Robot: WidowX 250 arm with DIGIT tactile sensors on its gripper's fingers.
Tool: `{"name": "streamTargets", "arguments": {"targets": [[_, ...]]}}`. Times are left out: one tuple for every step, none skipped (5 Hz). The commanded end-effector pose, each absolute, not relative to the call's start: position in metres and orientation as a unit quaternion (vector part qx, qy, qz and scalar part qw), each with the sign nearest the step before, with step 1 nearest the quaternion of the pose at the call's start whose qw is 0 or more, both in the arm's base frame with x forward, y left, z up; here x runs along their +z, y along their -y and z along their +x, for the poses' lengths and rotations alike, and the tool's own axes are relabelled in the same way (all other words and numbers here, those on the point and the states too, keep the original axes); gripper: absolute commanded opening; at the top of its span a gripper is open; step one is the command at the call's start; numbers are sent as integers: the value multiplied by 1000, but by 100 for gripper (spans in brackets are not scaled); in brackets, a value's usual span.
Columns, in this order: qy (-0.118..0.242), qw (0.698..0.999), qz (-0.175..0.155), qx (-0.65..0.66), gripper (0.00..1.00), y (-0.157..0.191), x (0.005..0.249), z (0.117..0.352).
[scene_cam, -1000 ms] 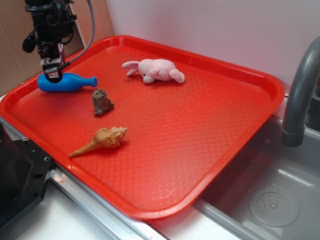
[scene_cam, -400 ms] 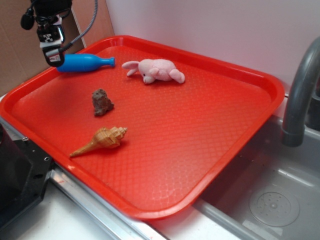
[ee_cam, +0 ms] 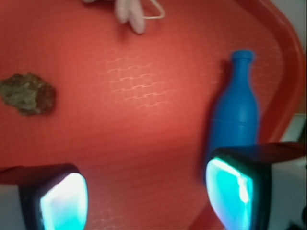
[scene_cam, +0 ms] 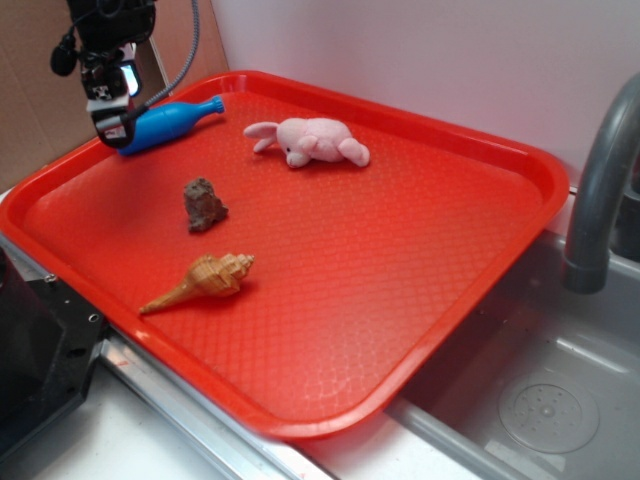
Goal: Grab the blue bottle.
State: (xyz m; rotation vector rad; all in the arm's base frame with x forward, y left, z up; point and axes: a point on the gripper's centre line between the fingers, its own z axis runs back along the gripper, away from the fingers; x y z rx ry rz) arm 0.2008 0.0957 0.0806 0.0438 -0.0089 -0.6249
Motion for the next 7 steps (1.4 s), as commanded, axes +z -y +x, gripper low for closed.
{"name": "streamTargets", "arguments": {"targets": [[21, 949, 36, -312, 100, -100, 89, 205], [19, 947, 41, -317, 100, -96, 88, 203], [46, 946, 33, -320, 100, -97, 85, 214], [62, 940, 49, -331, 100, -105, 81, 230], [78, 933, 40, -350, 100, -114, 70, 245], [69, 931, 39, -356, 100, -122, 64, 255], [66, 932, 39, -354, 100, -132, 63, 263]]}}
